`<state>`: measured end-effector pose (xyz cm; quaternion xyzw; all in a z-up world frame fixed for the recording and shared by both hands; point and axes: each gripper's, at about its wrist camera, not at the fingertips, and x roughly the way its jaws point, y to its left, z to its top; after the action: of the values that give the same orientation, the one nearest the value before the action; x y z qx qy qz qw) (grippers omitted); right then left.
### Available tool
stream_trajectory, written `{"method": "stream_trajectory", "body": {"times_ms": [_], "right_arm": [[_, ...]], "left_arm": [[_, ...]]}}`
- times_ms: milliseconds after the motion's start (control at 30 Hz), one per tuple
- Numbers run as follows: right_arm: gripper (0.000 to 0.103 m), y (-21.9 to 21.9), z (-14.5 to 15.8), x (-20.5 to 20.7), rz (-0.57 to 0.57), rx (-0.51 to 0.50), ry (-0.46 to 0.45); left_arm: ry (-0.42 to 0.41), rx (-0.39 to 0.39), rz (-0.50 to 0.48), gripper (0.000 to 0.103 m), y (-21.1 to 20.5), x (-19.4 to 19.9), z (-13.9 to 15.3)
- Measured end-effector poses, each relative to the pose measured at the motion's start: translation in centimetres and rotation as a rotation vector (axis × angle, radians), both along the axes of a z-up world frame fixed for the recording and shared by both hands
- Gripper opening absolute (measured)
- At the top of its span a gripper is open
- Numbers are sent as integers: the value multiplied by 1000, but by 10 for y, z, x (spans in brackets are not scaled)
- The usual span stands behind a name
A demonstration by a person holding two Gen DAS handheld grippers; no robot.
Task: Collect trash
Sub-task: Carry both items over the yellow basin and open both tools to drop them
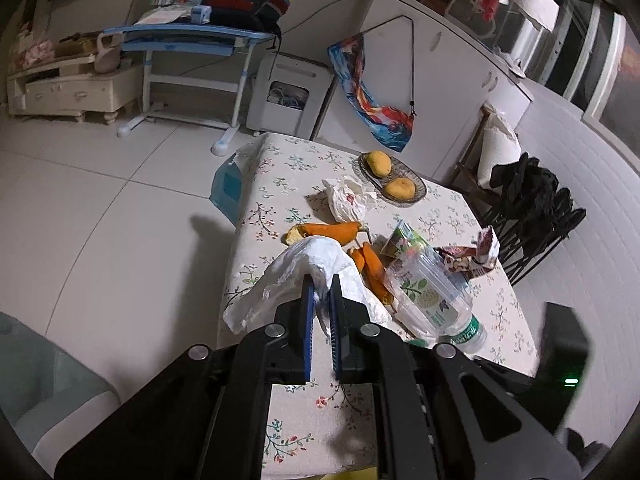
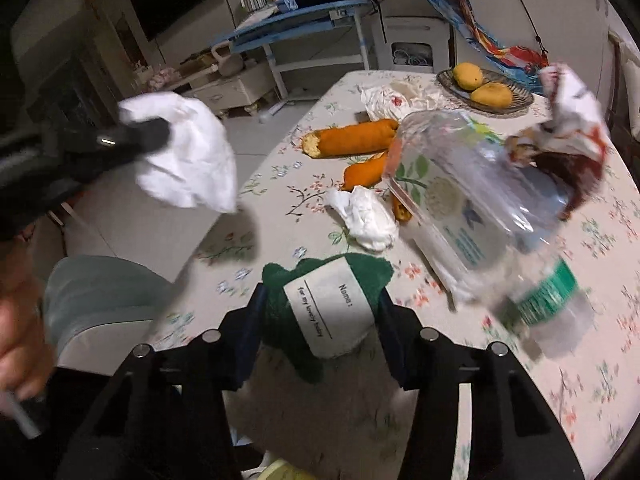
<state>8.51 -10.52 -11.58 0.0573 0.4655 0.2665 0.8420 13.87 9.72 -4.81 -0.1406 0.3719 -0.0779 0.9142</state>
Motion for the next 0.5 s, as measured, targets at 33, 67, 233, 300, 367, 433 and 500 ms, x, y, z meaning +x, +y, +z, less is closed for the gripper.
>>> {"method": "stream_trajectory", "body": {"times_ms": [33,67,233,300,367,433,500], "right_arm": [[51,-4,4,-6,-1,7,-2],[51,-10,8,-14,-1,17,-3],[52,-34,18,-56,-6,38,4],[52,-40,17,-70,-4,44,21],[52,-42,14,-85,4,30,31],[53,-43,9,-101,18,14,49],[53,-44,2,-113,32,2,77]], "left_arm": [[-5,2,-8,7,-2,-2,0],[-11,5,-14,7,-4,-4,1],[-24,20,-42,7,-16,-22,1],[-19,31,-55,7,-23,-32,-2],[-18,51,-67,7,-31,-43,-4],[-27,74,-79,7,-39,-57,-5],[-30,93,-95,7,-47,-68,-6]]}}
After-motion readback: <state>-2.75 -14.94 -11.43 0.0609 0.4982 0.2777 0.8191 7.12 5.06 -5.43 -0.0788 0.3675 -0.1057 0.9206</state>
